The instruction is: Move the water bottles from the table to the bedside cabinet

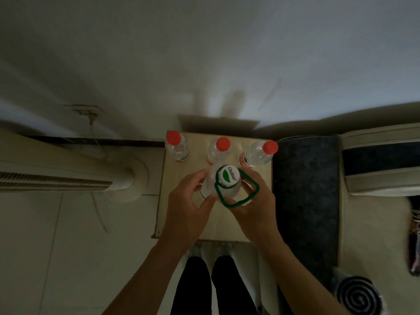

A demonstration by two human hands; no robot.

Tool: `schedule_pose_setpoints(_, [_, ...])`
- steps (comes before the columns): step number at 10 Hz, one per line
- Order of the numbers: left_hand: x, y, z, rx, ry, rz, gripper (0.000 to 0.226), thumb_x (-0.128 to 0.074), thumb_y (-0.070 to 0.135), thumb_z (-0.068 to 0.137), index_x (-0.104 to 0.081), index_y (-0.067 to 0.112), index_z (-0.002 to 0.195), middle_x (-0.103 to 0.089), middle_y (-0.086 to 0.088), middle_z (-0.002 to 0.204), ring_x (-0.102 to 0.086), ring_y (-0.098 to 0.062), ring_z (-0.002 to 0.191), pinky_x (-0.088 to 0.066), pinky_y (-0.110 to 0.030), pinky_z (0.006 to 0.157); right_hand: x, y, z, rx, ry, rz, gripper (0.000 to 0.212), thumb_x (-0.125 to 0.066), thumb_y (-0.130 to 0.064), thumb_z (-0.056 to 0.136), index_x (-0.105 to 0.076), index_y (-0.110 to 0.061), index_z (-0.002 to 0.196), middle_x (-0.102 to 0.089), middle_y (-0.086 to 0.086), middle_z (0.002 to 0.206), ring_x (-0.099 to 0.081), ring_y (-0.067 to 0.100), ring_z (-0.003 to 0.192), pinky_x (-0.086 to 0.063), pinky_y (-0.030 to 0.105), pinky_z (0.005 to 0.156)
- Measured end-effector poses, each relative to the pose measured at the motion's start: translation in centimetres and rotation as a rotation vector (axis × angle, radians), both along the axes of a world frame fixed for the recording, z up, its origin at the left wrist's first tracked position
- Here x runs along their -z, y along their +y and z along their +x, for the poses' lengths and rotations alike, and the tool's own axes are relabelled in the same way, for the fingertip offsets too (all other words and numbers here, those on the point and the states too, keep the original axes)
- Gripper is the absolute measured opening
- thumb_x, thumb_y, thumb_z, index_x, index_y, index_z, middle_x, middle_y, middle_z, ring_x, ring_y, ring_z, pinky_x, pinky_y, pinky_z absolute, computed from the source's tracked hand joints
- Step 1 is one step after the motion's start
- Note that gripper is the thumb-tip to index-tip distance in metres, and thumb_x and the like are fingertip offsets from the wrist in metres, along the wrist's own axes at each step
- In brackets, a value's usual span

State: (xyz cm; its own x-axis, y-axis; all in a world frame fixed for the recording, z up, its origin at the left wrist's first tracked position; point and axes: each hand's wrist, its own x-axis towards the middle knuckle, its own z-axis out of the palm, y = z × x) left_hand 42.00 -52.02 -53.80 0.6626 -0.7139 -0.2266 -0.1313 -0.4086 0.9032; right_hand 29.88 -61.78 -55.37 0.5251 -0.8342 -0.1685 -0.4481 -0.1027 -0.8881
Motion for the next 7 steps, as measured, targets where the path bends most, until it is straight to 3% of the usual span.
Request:
schedule_pose_setpoints(2, [0.0, 1.0, -0.7, 0.02, 0.051, 0.024, 0.058, -0.076, 0.007, 0.081, -0.056, 0.017, 0.135, -0.065, 0.005, 0.128, -0.06, -0.007, 0.121, -0.05, -0.037, 0.105, 0.0, 0.7, -0.6, -0.014, 0.018, 0.073, 0.073, -0.09, -0.028, 0.067, -0.057, -0.019, 0.131, -0.063, -0.003, 0.127, -0.063, 0.014, 0.118, -0.054, 0.044, 0.103])
schedule_pose_setpoints(4, [-1.1, 1.2, -1.3, 0.001, 0.079, 0.028, 0.058, -0.074, 0.01, 0.085, -0.053, 0.019, 0.139, -0.062, 0.008, 0.133, -0.056, -0.002, 0.124, -0.047, -0.032, 0.108, -1.5, 1.1, -1.4, -0.066, 0.041, 0.047, 0.075, -0.091, -0.023, 0.072, -0.054, -0.018, 0.138, -0.063, -0.005, 0.132, -0.059, 0.006, 0.123, -0.052, 0.034, 0.106])
schedule_pose_setpoints(6, [-3.3, 1.8, -1.9, -0.067, 0.111, 0.022, 0.055, -0.071, 0.009, 0.087, -0.054, 0.018, 0.139, -0.061, 0.006, 0.133, -0.054, 0.001, 0.123, -0.047, -0.029, 0.107, -4.0, 1.2, -2.3, -0.041, -0.008, 0.138, 0.079, -0.091, -0.013, 0.071, -0.053, -0.02, 0.14, -0.059, -0.004, 0.138, -0.056, 0.009, 0.128, -0.05, 0.039, 0.111])
schedule_pose_setpoints(7, [-5.1, 2.1, -2.4, -0.129, 0.138, 0.009, 0.055, -0.072, 0.013, 0.087, -0.054, 0.019, 0.139, -0.06, 0.007, 0.133, -0.054, 0.002, 0.123, -0.048, -0.03, 0.106, -5.7, 1.1, -2.9, -0.046, -0.035, 0.142, 0.082, -0.092, -0.019, 0.072, -0.051, -0.019, 0.143, -0.056, -0.006, 0.141, -0.053, 0.006, 0.131, -0.048, 0.031, 0.111])
